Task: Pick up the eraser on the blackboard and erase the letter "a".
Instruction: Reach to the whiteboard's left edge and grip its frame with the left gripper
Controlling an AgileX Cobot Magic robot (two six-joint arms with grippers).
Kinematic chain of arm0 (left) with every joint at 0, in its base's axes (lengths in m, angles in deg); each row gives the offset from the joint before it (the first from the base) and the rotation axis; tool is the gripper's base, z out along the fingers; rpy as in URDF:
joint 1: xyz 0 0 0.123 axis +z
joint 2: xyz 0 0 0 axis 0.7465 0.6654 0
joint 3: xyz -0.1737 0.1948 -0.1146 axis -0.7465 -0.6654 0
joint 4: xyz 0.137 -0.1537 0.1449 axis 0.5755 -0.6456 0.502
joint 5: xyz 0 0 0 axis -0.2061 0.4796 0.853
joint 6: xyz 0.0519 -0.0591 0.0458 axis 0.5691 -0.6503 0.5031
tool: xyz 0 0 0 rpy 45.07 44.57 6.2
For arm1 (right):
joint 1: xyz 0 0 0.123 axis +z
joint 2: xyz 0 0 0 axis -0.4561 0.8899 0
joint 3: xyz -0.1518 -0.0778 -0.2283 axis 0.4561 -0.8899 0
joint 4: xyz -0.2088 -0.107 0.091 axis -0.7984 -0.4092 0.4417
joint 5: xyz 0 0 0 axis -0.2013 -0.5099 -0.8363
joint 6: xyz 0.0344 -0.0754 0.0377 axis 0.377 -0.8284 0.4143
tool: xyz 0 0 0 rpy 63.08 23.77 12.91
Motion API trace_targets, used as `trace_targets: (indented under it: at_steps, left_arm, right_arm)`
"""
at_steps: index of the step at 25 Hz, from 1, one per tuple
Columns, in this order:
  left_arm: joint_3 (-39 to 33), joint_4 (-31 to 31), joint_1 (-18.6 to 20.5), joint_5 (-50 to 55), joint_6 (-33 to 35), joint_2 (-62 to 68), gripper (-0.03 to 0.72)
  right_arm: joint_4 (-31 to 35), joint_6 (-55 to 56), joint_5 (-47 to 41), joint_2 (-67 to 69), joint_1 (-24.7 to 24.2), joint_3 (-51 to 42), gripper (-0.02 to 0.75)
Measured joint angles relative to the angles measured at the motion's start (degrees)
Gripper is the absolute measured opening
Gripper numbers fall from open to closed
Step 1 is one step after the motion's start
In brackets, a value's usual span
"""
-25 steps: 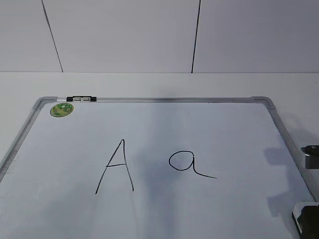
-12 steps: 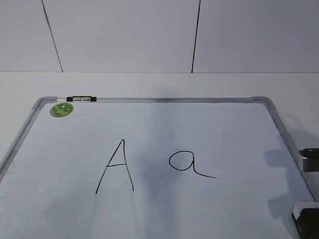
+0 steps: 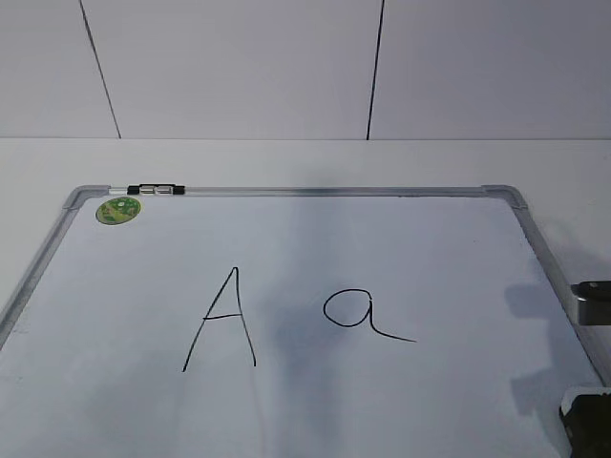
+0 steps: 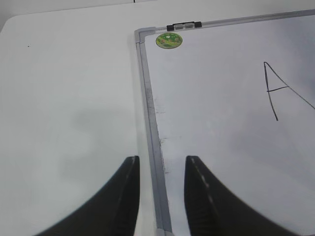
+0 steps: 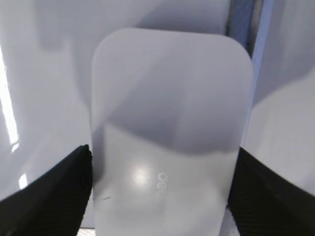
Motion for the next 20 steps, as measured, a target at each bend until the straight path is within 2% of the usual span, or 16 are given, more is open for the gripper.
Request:
trace_targets:
  at_steps: [10, 20]
  left_arm:
    - [0.0, 0.0, 0.0, 0.0, 0.0, 0.0, 0.235]
    - [0.0, 0.0, 0.0, 0.0, 0.0, 0.0, 0.235]
  right_arm:
    - [-0.6, 0.1, 0.0, 0.0, 0.0, 0.0, 0.582]
    - [-0.6, 0.3, 0.0, 0.0, 0.0, 0.0, 0.571]
